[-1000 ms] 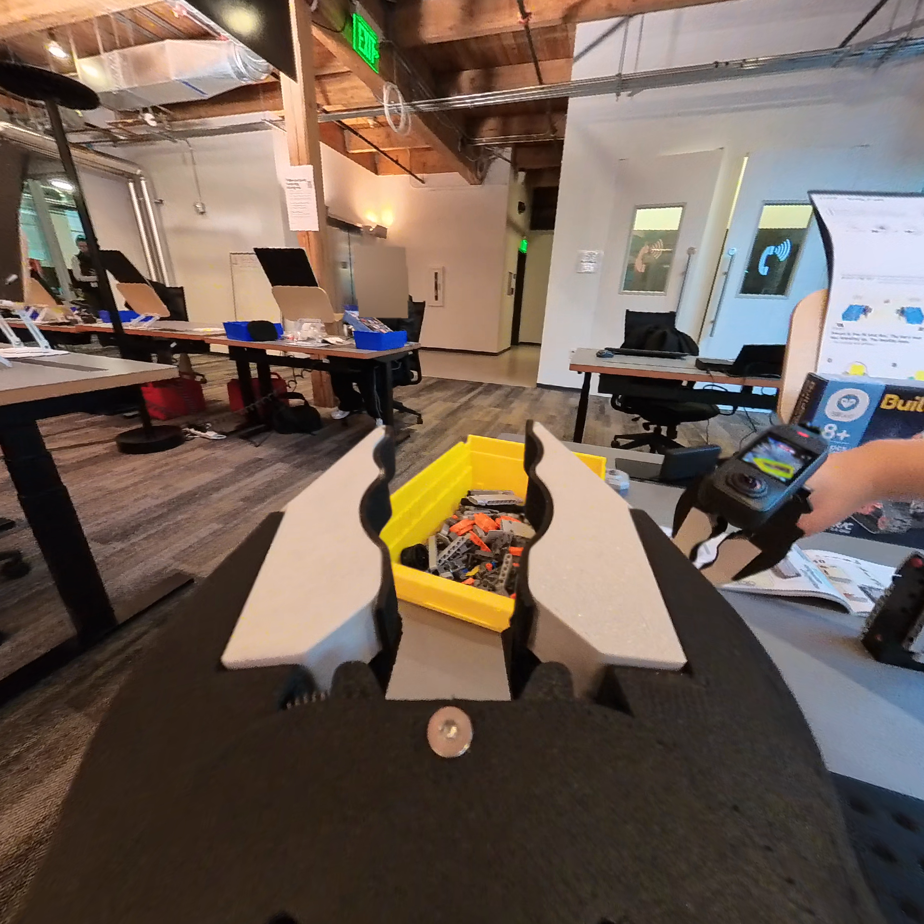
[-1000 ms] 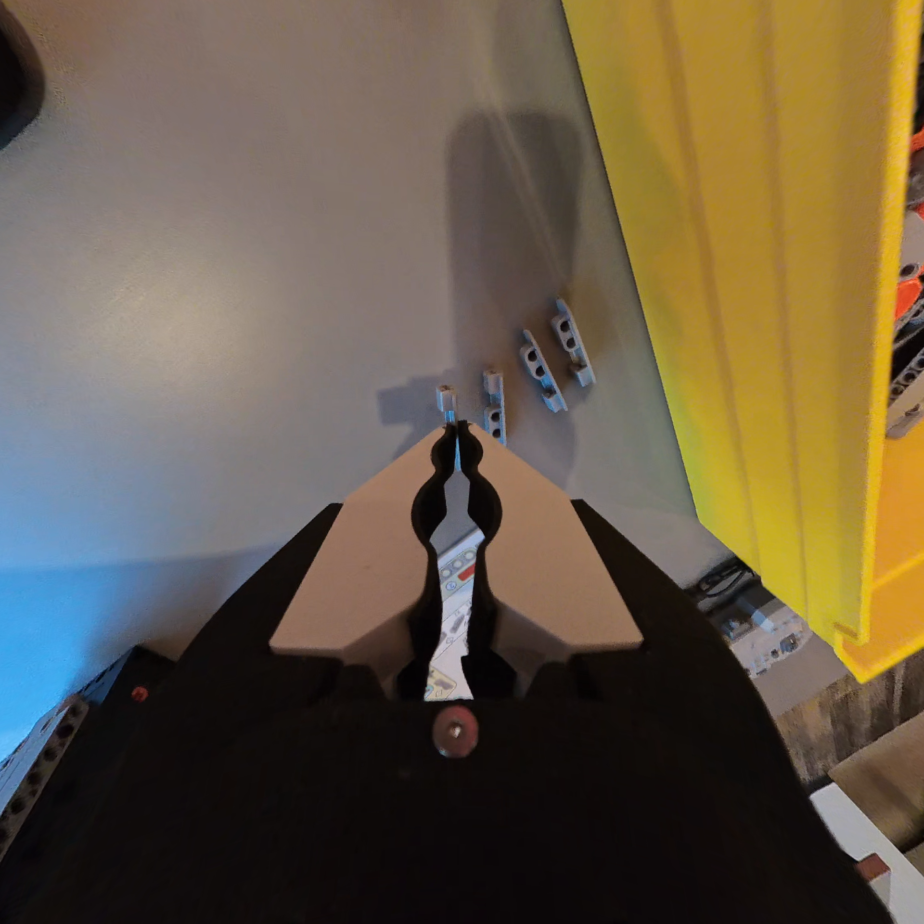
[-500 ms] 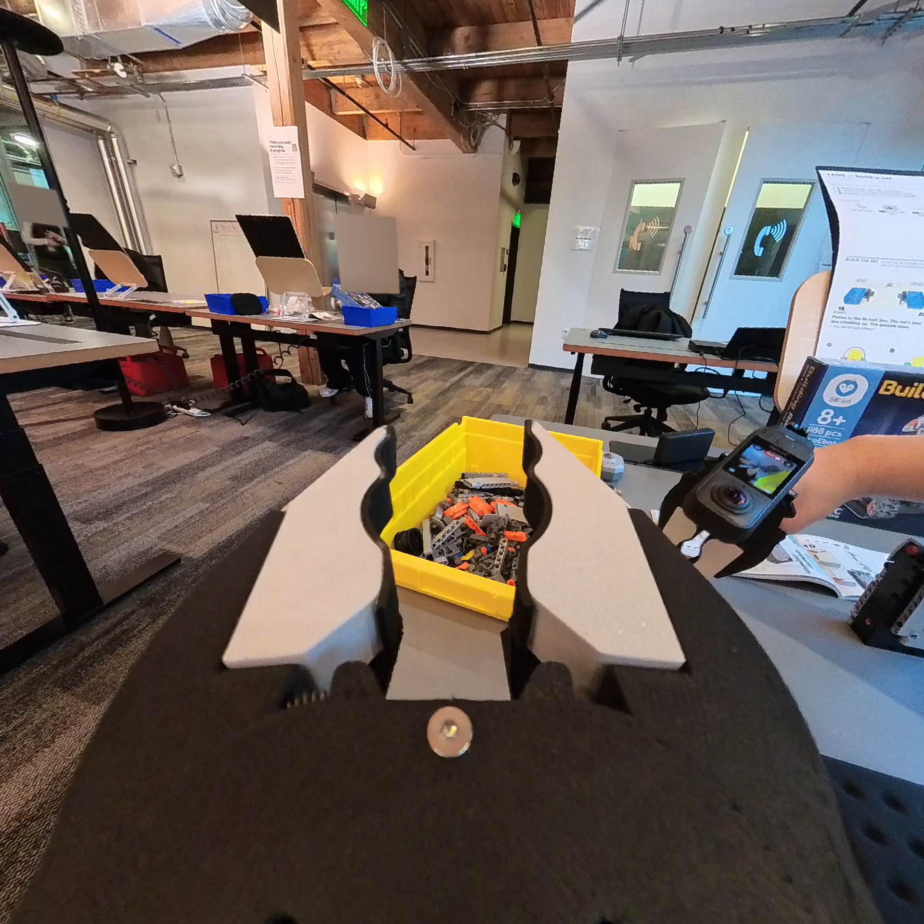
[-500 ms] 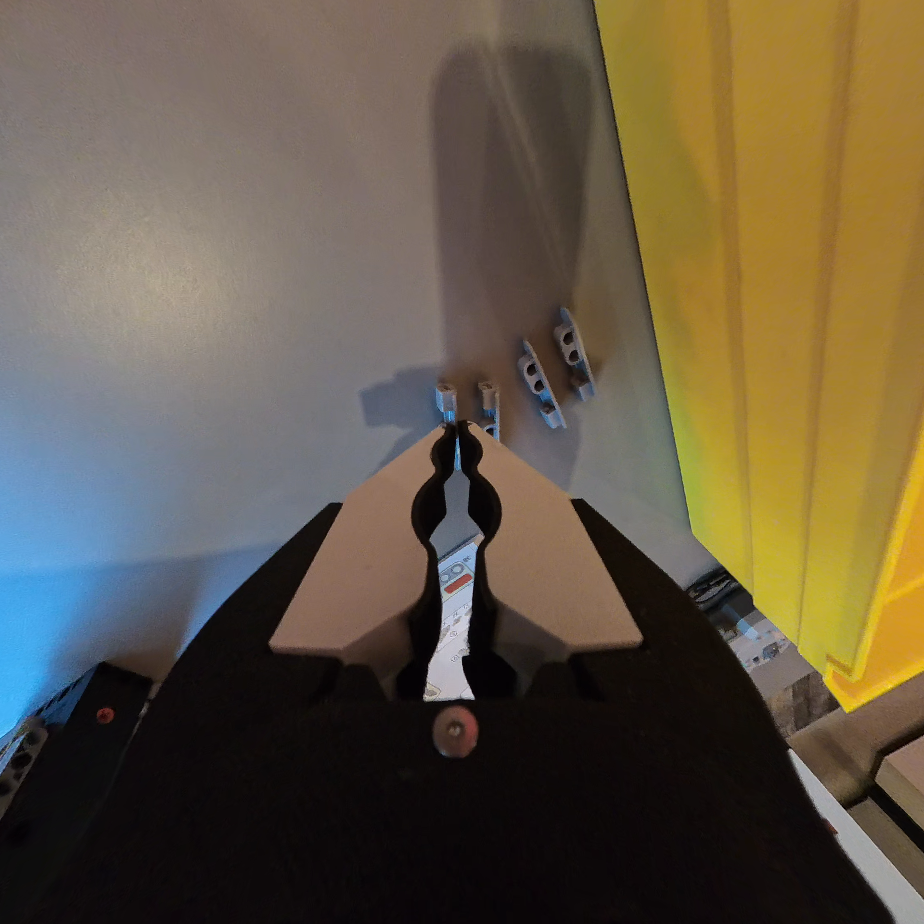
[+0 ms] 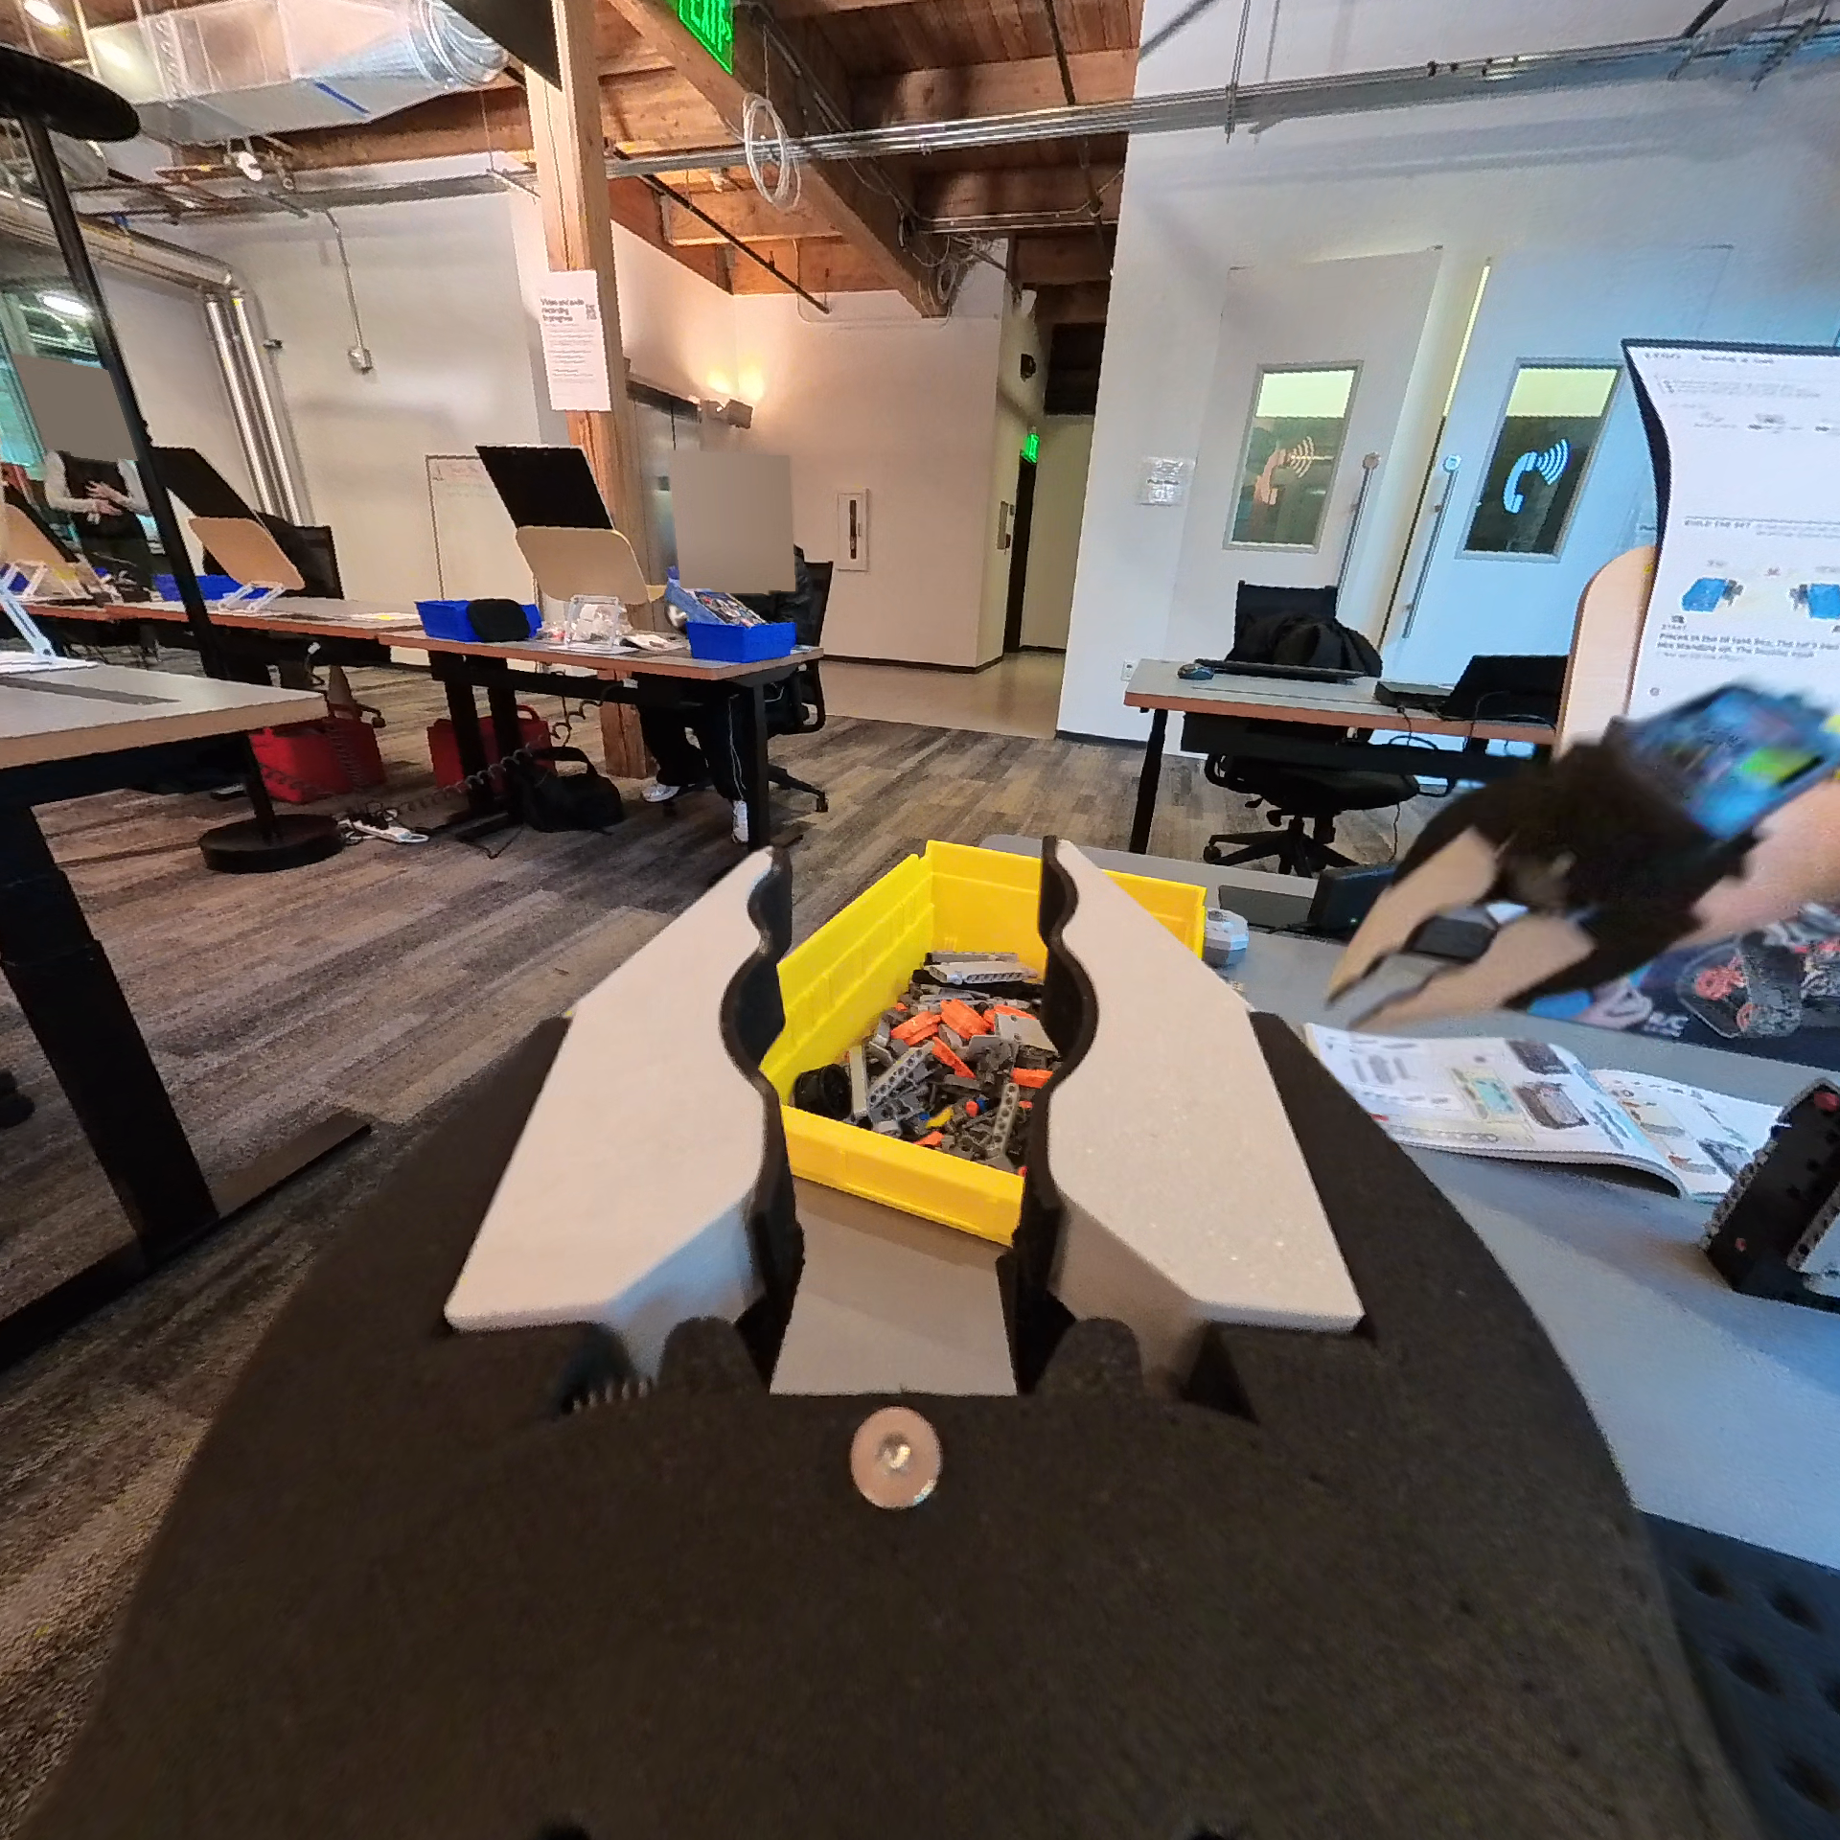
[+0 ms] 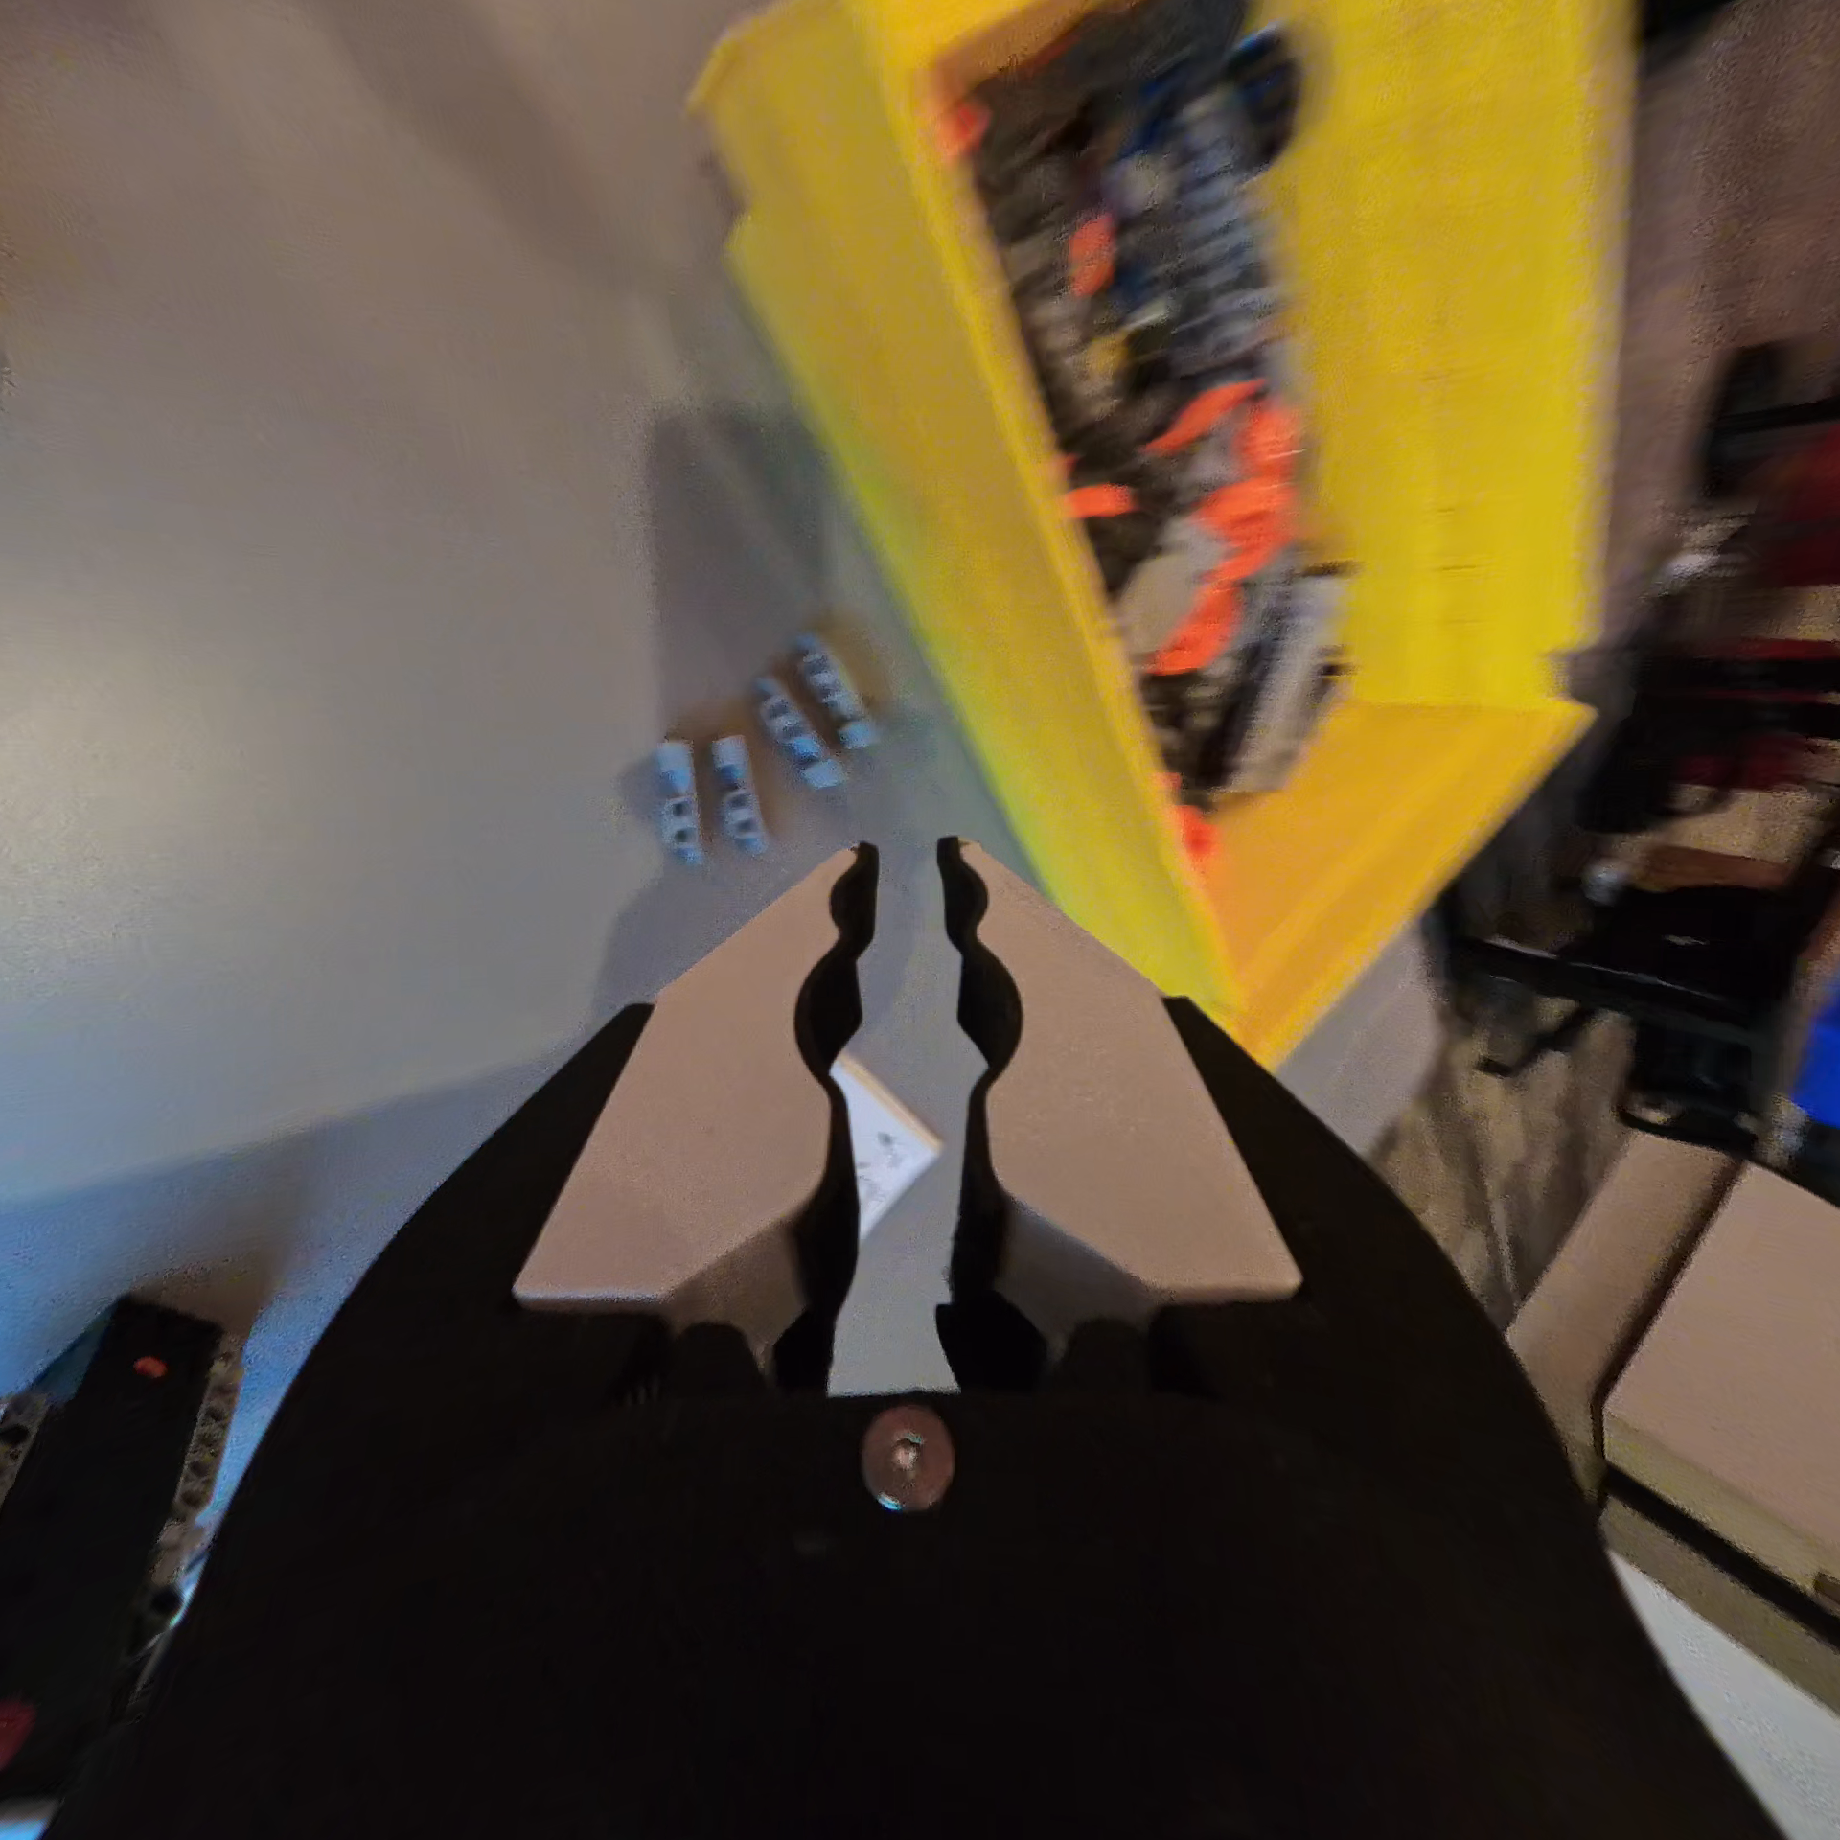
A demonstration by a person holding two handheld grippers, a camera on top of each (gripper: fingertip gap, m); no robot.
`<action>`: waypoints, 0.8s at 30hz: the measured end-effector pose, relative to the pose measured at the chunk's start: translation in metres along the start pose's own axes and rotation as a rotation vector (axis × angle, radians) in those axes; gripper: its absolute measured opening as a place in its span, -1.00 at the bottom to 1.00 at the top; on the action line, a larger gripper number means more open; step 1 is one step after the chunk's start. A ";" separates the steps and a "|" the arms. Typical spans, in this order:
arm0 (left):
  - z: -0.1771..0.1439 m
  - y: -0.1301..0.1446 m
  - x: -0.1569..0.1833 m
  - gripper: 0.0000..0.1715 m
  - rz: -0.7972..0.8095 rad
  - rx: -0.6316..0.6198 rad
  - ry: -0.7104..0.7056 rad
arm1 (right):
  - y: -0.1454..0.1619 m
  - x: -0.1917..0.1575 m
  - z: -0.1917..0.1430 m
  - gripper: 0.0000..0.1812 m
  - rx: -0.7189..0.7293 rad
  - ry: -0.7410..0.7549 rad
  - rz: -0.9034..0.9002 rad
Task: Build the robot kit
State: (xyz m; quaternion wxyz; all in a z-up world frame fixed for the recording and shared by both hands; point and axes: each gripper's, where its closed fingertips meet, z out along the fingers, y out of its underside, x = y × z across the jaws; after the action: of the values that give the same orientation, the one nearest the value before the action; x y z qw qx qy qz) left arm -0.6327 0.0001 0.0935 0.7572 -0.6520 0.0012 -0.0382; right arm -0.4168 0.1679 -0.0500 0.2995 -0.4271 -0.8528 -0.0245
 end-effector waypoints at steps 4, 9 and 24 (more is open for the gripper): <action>0.008 0.004 0.002 -0.43 0.007 -0.012 0.023 | -0.015 0.068 -0.116 -0.75 0.261 0.375 0.265; 0.031 0.011 0.021 -0.38 0.058 -0.063 0.110 | 0.018 0.046 -0.223 -0.25 0.620 0.603 0.824; 0.093 0.072 0.088 -0.19 0.054 -0.371 0.485 | 0.082 -0.136 -0.250 -0.28 0.768 0.982 1.216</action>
State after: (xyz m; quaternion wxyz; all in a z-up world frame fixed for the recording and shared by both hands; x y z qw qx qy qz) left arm -0.5365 0.0978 0.0401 0.6036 -0.7507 0.2063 -0.1717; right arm -0.1717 0.0488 0.0650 0.7178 -0.6192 -0.2005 0.2475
